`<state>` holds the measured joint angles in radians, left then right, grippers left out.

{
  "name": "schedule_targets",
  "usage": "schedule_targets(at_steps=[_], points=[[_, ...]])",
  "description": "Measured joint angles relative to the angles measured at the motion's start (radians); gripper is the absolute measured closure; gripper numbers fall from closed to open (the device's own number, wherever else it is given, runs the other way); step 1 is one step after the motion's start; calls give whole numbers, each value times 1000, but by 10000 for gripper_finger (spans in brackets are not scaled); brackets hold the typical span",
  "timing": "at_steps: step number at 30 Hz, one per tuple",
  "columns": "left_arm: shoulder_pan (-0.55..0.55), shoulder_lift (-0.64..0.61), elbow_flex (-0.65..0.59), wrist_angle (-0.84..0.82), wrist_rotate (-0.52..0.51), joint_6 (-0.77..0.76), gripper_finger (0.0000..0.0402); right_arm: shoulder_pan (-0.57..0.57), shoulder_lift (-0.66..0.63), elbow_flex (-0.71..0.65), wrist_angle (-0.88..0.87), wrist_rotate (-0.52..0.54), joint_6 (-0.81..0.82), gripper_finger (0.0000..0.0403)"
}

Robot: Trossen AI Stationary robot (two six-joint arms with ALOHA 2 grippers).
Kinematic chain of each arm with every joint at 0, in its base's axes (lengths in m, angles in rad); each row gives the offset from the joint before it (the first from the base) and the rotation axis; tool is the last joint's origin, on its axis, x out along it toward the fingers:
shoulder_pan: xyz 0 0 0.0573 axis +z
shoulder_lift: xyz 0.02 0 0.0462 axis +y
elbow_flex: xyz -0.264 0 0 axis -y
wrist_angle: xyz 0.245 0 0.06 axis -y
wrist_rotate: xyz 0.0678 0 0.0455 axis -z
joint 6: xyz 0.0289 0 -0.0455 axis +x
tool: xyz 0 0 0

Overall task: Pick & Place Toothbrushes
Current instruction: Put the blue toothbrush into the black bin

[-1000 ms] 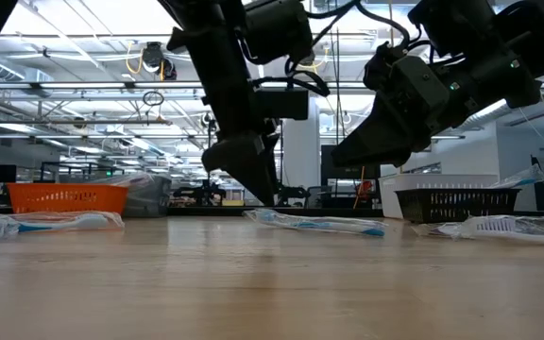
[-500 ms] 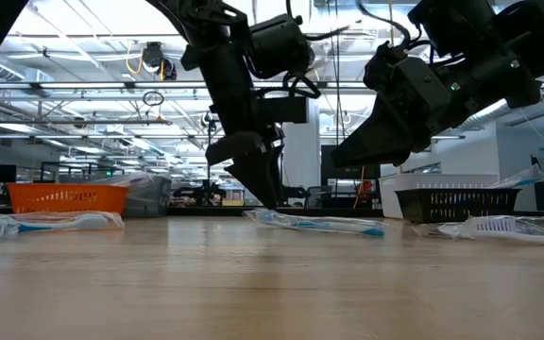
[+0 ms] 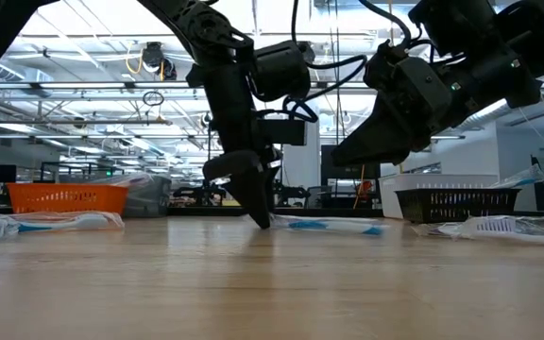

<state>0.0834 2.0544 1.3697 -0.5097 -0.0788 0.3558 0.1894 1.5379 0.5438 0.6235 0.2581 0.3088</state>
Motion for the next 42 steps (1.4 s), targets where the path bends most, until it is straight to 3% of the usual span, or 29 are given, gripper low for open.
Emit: schedule_targets(at_steps=[8, 24, 35, 42], points=[[0, 2, 0, -9, -10, -77, 389, 0, 0, 0, -8, 0, -10, 273], [-78, -93, -5, -133, -44, -126, 401, -9, 0, 0, -22, 3, -68, 273], [-145, -155, -3, -194, -162, -169, 401, -13, 0, 0, -10, 0, -66, 273], [-146, -196, -3, -213, -167, -201, 402, -13, 0, 0, -12, 2, -67, 273]])
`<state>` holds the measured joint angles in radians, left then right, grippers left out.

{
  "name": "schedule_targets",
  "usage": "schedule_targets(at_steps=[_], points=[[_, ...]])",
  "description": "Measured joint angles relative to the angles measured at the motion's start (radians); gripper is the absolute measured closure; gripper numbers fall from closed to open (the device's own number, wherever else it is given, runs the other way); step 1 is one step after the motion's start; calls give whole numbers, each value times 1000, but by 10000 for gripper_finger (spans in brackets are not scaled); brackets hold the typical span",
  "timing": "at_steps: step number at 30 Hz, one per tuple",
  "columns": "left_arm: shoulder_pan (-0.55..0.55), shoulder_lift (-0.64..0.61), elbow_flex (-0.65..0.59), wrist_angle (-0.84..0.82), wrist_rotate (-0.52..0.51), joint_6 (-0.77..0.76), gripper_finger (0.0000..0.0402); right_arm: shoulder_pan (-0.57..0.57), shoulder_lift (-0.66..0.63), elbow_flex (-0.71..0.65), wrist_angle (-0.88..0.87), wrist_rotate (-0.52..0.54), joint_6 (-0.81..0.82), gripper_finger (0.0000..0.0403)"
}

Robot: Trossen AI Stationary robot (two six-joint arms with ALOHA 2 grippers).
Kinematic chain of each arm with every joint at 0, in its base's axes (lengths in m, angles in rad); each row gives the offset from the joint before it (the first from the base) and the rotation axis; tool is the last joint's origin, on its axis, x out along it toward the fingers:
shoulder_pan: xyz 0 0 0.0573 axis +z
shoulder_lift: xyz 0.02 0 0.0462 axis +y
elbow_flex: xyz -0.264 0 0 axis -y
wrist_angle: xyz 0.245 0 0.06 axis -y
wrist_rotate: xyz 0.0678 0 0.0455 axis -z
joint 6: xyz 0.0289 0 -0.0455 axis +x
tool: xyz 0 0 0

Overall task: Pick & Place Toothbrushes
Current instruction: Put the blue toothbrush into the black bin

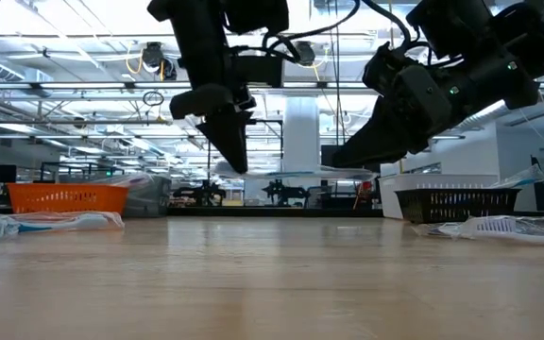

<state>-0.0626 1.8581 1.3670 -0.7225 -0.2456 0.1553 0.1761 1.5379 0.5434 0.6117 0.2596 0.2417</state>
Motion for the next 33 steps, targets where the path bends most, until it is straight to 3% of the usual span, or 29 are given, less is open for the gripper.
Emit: schedule_targets(at_steps=[15, 33], points=[[-25, -2, 0, 6, 26, 2, 401, -23, 0, 0, 8, 1, -46, 273], [-25, -2, 13, 30, -13, 15, 401, -21, 0, 0, -6, -2, -43, 273]])
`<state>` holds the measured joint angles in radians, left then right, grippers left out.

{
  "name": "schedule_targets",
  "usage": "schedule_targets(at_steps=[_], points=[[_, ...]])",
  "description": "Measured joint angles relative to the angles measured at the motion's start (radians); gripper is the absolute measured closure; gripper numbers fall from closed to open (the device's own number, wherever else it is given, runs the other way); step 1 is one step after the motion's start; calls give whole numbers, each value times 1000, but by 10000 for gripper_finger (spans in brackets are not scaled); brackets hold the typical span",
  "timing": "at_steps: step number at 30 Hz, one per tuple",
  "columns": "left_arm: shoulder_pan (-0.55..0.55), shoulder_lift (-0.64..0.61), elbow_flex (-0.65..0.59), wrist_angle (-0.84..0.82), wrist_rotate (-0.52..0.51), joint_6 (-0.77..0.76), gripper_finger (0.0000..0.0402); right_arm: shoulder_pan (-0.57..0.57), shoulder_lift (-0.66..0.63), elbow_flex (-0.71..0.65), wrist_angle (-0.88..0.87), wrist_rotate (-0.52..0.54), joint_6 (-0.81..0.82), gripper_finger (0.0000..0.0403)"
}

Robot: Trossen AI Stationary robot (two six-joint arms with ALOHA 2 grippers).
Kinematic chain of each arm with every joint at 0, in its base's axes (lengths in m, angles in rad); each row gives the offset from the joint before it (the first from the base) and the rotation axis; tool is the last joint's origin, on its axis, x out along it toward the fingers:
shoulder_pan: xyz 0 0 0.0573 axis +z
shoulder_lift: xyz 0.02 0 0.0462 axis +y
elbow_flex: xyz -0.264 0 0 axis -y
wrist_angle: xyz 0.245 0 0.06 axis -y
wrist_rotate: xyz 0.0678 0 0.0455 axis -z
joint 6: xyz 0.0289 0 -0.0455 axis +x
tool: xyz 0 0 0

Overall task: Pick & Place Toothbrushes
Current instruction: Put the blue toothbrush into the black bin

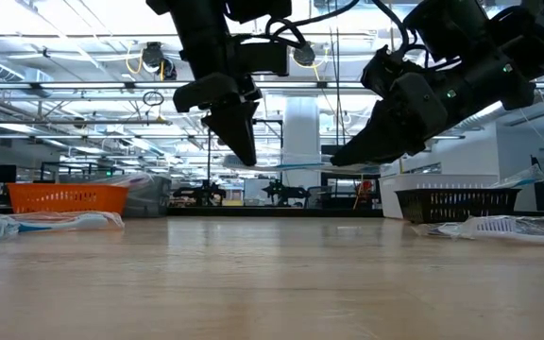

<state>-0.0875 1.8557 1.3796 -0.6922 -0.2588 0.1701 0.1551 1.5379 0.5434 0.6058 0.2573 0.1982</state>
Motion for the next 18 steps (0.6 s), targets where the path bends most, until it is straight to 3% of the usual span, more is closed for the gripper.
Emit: schedule_targets(at_steps=[5, 9, 18], points=[[0, 0, 0, 11, -5, 1, 401, 0, 0, 0, -29, 0, 20, 298], [0, 0, 0, 10, -5, 4, 401, -4, 0, 0, -35, 0, 33, 360], [0, 0, 0, 15, -22, -52, 383, -4, 0, 0, -39, 1, 36, 364]])
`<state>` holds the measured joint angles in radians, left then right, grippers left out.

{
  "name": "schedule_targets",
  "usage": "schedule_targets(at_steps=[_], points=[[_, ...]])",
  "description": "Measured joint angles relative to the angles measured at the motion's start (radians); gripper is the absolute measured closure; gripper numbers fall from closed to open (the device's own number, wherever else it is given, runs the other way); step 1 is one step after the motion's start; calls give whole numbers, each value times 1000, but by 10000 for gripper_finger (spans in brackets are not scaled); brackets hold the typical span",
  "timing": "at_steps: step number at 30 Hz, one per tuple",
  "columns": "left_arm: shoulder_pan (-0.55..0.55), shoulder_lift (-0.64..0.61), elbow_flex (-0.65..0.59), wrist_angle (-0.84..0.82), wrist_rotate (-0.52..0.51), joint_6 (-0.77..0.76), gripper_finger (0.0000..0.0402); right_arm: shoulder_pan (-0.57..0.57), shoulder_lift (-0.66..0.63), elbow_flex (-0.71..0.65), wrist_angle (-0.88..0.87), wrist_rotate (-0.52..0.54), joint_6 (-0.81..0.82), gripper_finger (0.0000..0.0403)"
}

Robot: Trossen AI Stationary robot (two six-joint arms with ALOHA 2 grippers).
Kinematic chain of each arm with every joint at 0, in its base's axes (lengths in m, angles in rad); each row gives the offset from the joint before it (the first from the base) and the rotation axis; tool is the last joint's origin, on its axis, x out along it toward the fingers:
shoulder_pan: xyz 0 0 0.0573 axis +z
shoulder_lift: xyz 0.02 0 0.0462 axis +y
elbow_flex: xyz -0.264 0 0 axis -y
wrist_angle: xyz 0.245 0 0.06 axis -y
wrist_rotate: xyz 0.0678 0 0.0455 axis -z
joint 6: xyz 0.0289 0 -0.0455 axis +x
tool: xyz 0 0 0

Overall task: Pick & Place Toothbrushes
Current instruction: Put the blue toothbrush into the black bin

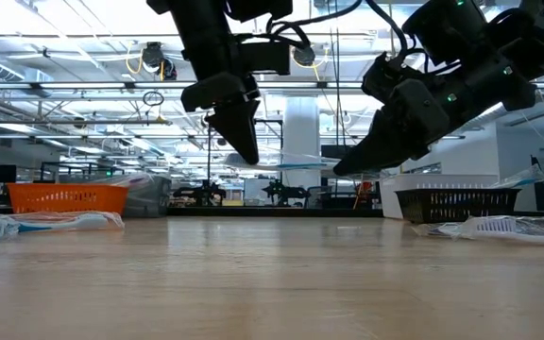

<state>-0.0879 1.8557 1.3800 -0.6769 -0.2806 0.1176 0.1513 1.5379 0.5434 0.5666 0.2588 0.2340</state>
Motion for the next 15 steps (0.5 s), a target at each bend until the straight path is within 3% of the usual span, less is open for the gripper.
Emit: schedule_targets(at_steps=[7, 15], points=[[0, -19, 0, -29, -76, -21, 326, -3, -33, 0, -41, 5, 6, 364], [-1, -109, 0, -78, -80, -70, 277, -13, -261, 0, -356, 58, 43, 364]])
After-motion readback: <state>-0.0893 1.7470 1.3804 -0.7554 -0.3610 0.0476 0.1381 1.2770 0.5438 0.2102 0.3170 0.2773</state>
